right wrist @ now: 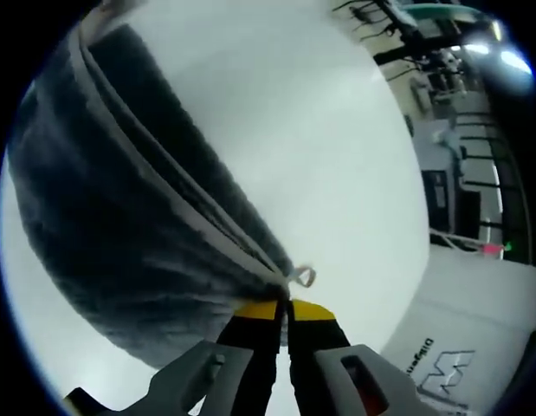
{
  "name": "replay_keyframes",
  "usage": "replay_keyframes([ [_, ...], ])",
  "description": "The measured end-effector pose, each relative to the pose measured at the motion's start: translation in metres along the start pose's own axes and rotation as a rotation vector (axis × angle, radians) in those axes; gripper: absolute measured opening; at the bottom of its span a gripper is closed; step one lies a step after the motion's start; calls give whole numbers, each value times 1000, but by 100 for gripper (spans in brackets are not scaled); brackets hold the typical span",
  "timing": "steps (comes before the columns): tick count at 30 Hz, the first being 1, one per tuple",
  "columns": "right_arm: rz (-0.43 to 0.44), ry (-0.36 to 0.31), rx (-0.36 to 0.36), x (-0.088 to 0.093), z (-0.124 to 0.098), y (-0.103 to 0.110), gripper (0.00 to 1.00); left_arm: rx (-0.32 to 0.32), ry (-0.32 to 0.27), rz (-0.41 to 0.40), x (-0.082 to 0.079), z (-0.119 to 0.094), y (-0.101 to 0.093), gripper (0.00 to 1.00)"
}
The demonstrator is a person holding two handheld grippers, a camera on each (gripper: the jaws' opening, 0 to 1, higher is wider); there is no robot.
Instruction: Open the folded towel by lifting each exposed corner and separating the folded layers until the towel lies flat within the target outline without major curled edges
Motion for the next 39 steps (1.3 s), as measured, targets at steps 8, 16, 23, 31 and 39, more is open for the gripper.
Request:
replay_keyframes([
  [8,38,0,22,11,-12,0,0,16,2,40,0,4,-11,2],
  [16,54,6,42,20,-19,2,0,30,-1,57,-7,13,-9,2],
  [23,73,17,66,34,-26,8,0,36,5,116,-14,23,-9,2],
  [31,100,18,89,49,-36,14,0,64,9,171,-10,27,-27,2],
  [39,122,18,131,67,-50,24,0,85,22,203,-9,32,-42,2],
])
Point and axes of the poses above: the point that each gripper's makers call its tool centre point, and the gripper's own axes: z roughly forward along the fingers, y roughly to its left, x roughly out of its underside, the point moved 10 cm from there along -z, roughly backward along the fingers, and after that the axes turned 11 degrees about z, right-handed, at the moved point
